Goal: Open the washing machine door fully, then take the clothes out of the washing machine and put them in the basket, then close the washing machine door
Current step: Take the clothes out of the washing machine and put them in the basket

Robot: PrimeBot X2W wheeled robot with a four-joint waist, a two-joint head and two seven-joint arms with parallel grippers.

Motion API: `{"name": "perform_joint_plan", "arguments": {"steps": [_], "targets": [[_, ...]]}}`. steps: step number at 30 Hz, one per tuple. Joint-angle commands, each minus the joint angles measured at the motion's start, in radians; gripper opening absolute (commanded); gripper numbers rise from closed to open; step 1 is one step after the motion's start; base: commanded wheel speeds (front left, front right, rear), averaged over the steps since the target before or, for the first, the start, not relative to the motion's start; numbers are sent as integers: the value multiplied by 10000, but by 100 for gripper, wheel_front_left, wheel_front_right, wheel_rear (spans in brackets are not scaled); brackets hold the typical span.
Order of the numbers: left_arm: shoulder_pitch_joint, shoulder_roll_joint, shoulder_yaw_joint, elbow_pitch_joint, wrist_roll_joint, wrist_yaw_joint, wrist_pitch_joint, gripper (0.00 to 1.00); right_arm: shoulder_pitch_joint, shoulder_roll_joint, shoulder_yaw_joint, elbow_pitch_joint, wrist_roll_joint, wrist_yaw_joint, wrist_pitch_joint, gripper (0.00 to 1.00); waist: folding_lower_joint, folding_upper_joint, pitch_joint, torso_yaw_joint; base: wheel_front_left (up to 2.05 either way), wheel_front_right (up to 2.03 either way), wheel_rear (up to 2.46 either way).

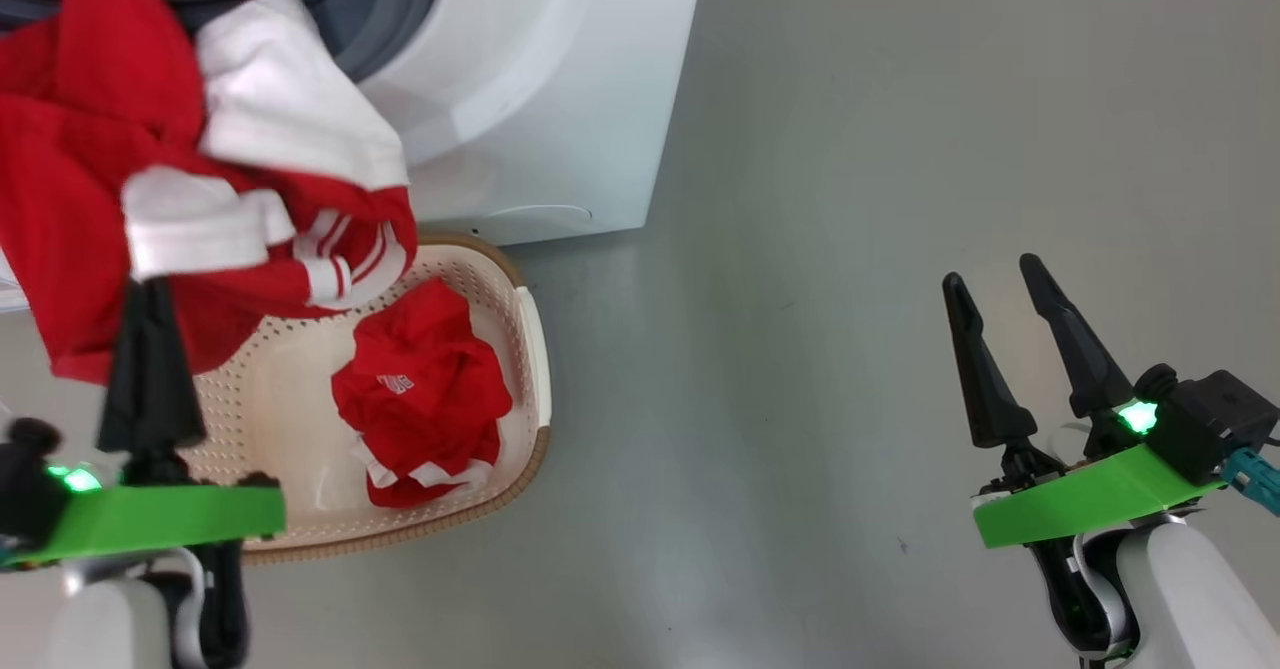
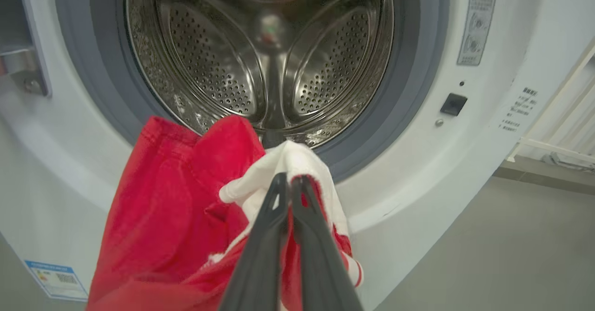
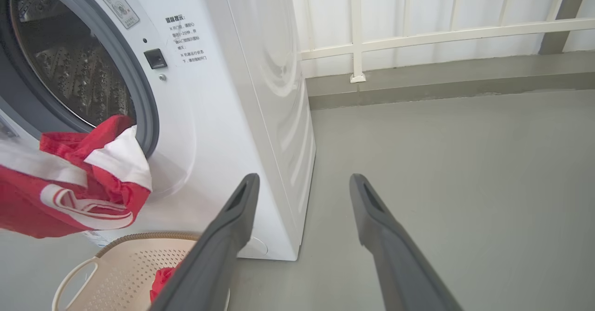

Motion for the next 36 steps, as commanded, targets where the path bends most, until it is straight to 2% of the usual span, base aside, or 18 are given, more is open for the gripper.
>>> {"name": "perform_joint_plan", "arguments": {"steps": [1, 6, 13, 23, 34, 35, 36], "targets": [[119, 168, 193, 246, 218, 19, -41, 0, -104, -28, 239, -241, -14, 63, -65, 100, 0, 0, 185, -120, 0, 0, 0], [-305, 196, 13, 2074, 711, -79, -41, 0, -276, 18, 334, -246, 3, 63, -65, 100, 0, 0, 560, -291, 0, 0, 0], [-1278, 532, -70, 4237, 1292, -141, -41, 0, -485, 126, 395, -272, 21, 63, -65, 100, 0, 0, 1090, -562, 0, 0, 0], [-2462, 888, -308, 6510, 1934, -159, -41, 0, -817, 308, 487, -336, 25, 63, -65, 100, 0, 0, 1826, -812, 0, 0, 0], [-3608, 1363, -550, 8350, 2390, -62, -42, 0, -1163, 437, 653, -388, 37, 63, -65, 100, 0, 0, 2561, -997, 0, 0, 0], [-3741, 1396, -574, 8493, 2408, -59, -42, 18, -1196, 445, 665, -393, 41, 63, -65, 100, 0, 0, 2632, -1009, 0, 0, 0], [-3875, 1425, -601, 8622, 2434, -37, -42, 29, -1228, 451, 673, -396, 42, 63, -65, 100, 0, 0, 2694, -1017, 0, 0, 0]]}}
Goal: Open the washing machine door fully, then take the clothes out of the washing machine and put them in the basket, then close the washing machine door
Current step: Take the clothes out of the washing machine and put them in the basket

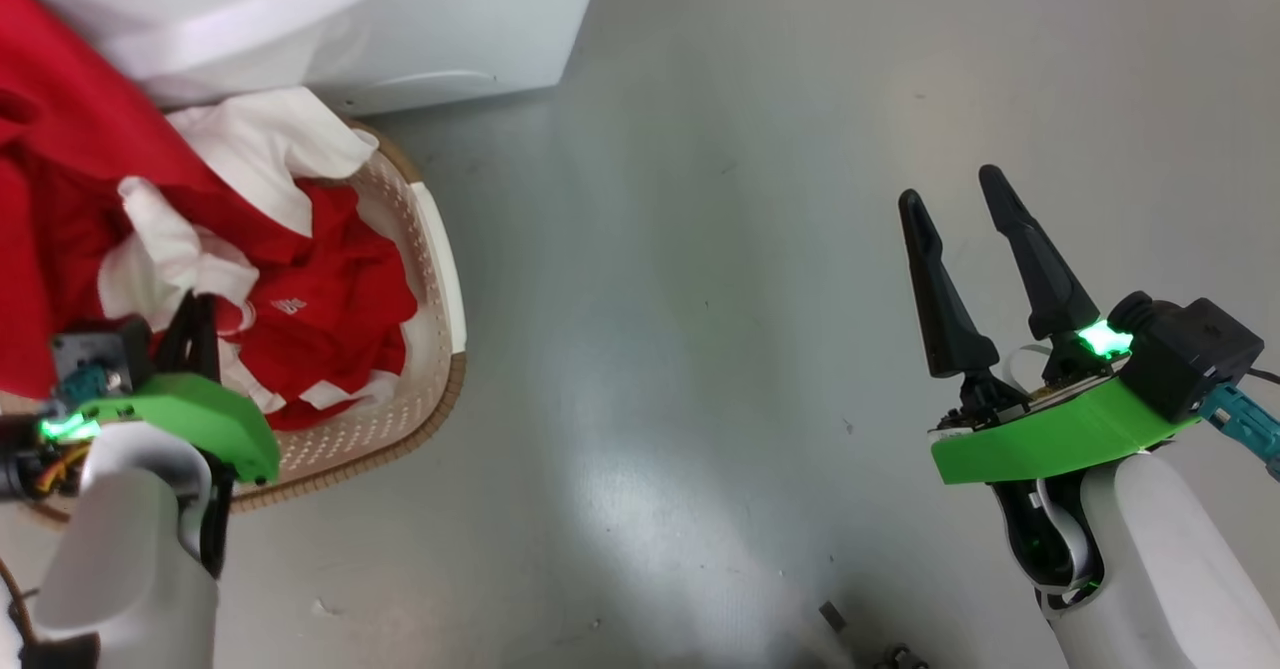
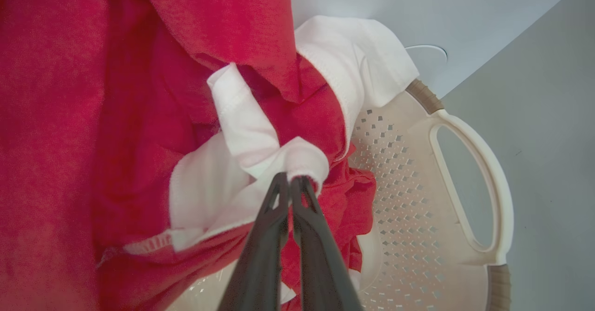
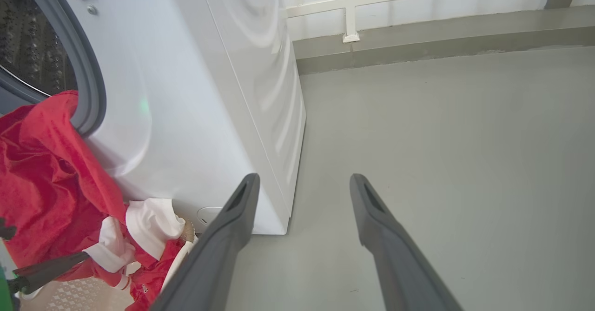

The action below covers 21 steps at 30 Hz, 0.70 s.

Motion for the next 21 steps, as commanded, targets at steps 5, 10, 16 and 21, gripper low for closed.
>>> {"name": "perform_joint_plan", "arguments": {"steps": [5, 10, 16, 21], "targets": [[-501, 494, 71, 511, 144, 159, -53, 100, -68, 8, 233, -255, 33, 63, -63, 100, 0, -1, 337, -83, 0, 0, 0], [-848, 606, 80, 920, 81, 226, -53, 100, -120, 37, 244, -237, 32, 63, -63, 100, 0, -1, 399, -105, 0, 0, 0], [-918, 612, 77, 974, 0, 256, -53, 100, -154, 61, 251, -195, 28, 63, -63, 100, 0, -1, 355, -80, 0, 0, 0], [-859, 570, 75, 920, -72, 251, -53, 100, -155, 53, 265, -180, 16, 63, -63, 100, 0, -1, 288, -50, 0, 0, 0]]}}
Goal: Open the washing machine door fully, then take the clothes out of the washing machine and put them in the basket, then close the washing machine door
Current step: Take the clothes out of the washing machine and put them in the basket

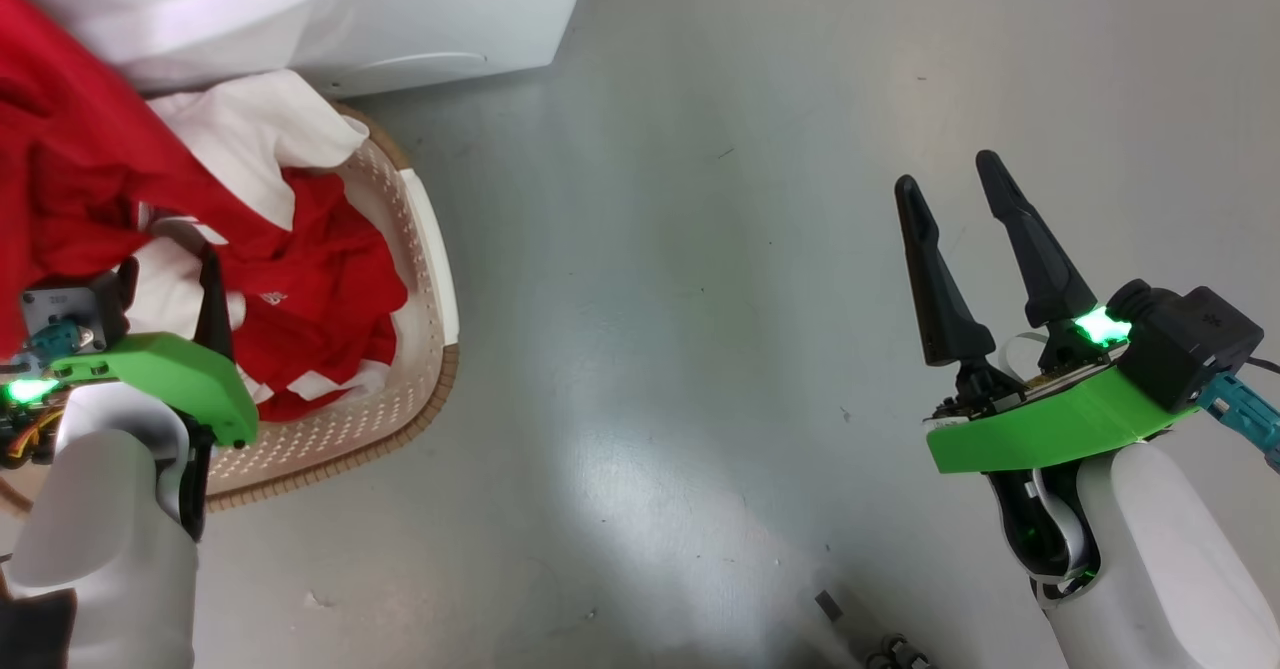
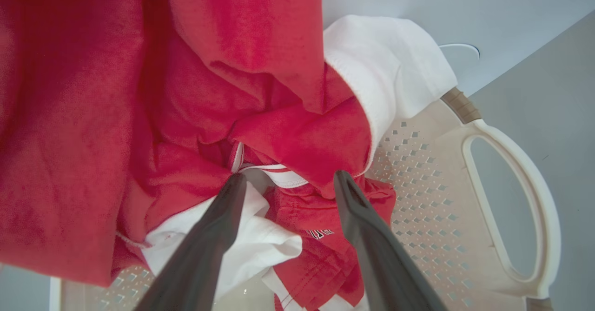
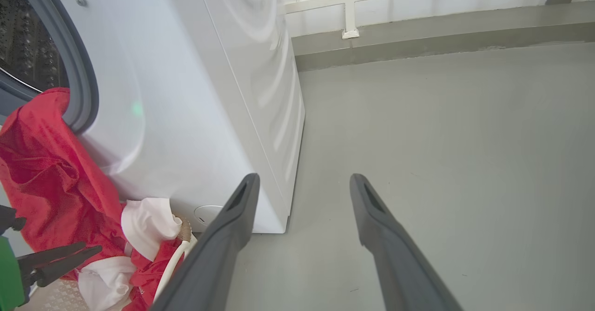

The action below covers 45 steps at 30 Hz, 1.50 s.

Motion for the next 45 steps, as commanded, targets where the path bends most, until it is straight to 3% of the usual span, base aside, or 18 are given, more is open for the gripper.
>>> {"name": "perform_joint_plan", "arguments": {"steps": [1, 17, 27, 45], "targets": [[206, 318, 170, -155, -63, 68, -51, 100, 48, -13, 221, -185, 14, 63, -63, 100, 0, -1, -23, 12, 0, 0, 0], [532, 51, 469, -1318, -492, -44, -51, 100, 158, -138, 143, -194, -29, 63, -63, 100, 0, -1, -295, 187, 0, 0, 0], [1623, -390, 1055, -4438, -630, -151, -51, 100, 304, -251, -86, -256, -103, 63, -63, 100, 0, -1, -496, 630, 0, 0, 0], [5160, -1118, 1806, -9926, -926, -238, -51, 100, 493, -496, -225, -345, -159, 63, -63, 100, 0, -1, -889, 949, 0, 0, 0]]}}
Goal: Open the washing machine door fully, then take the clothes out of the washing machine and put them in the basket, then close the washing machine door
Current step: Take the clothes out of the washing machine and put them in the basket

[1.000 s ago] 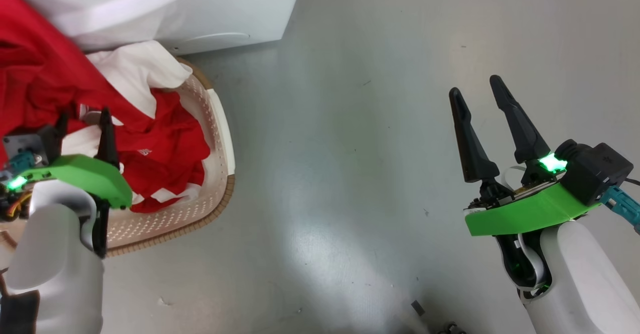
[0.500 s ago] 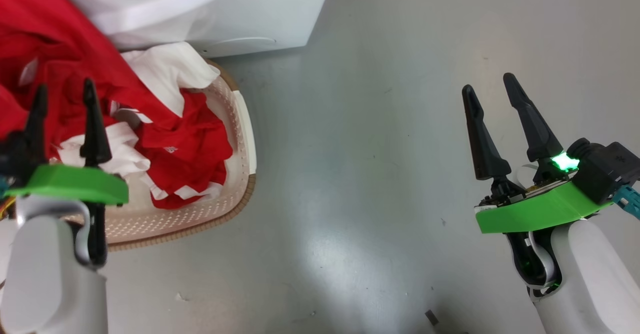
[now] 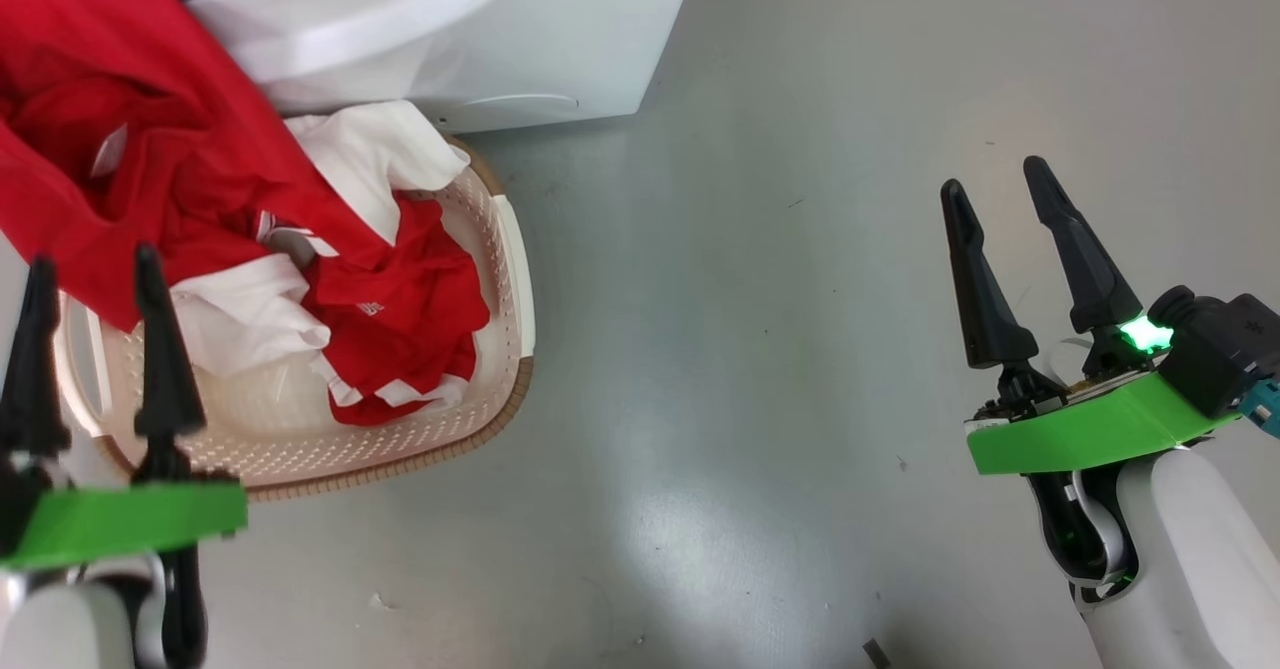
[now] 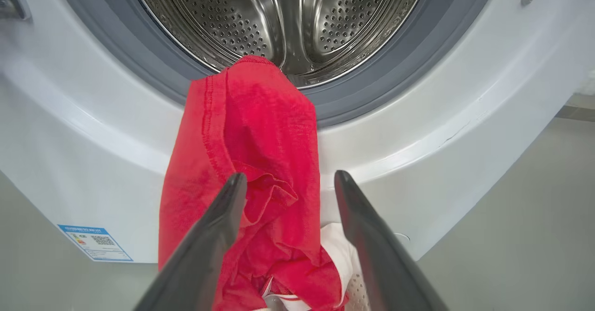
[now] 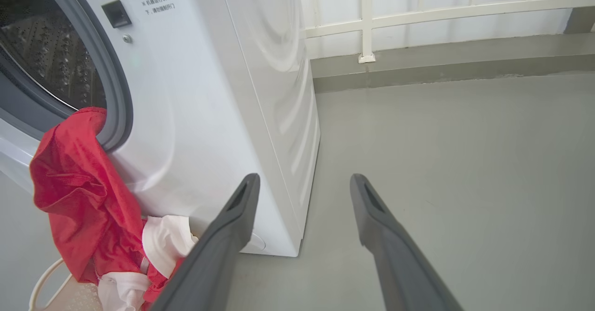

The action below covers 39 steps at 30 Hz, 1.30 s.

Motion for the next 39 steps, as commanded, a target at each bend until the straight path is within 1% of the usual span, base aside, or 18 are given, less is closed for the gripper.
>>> {"name": "perform_joint_plan", "arguments": {"steps": [1, 5, 10, 12, 16, 20, 22, 30, 35, 39], "targets": [[645, 129, 355, -629, -145, -29, -49, 100, 248, -89, 159, -275, -111, 63, -63, 100, 0, 0, -17, -18, 0, 0, 0], [1166, 104, 314, -1128, -402, 97, -49, 100, 255, -96, 134, -311, -105, 63, -63, 100, 0, 0, -2, -18, 0, 0, 0], [1315, 100, 128, -1269, -620, 307, -49, 100, 268, -85, 103, -325, -104, 63, -63, 100, 0, 0, 6, -20, 0, 0, 0], [1241, 99, 113, -1221, -656, 375, -49, 100, 259, -72, 118, -326, -104, 63, -63, 100, 0, 0, 19, -46, 0, 0, 0], [882, 99, 211, -817, -699, 368, -49, 100, 246, -50, 111, -344, -101, 63, -63, 100, 0, 0, 58, -48, 0, 0, 0], [111, 185, 371, 69, -694, 358, -49, 100, 234, -19, 164, -327, -115, 63, -63, 100, 0, 0, 100, -52, 0, 0, 0], [-448, 391, 432, 628, -657, 349, -49, 100, 191, 2, 225, -309, -119, 63, -63, 100, 0, 0, 153, -65, 0, 0, 0], [-2567, 1274, 858, 2893, -475, 579, -49, 100, 32, 82, 387, -280, -83, 63, -63, 100, 0, 0, 317, -224, 0, 0, 0], [-3561, 1778, 941, 4355, -248, 708, -49, 100, -19, 102, 398, -262, -61, 63, -63, 100, 0, 0, 358, -328, 0, 0, 0], [-4189, 2050, 1001, 5323, -184, 683, -49, 100, -41, 133, 436, -255, -59, 63, -63, 100, 0, 0, 360, -405, 0, 0, 0]]}}
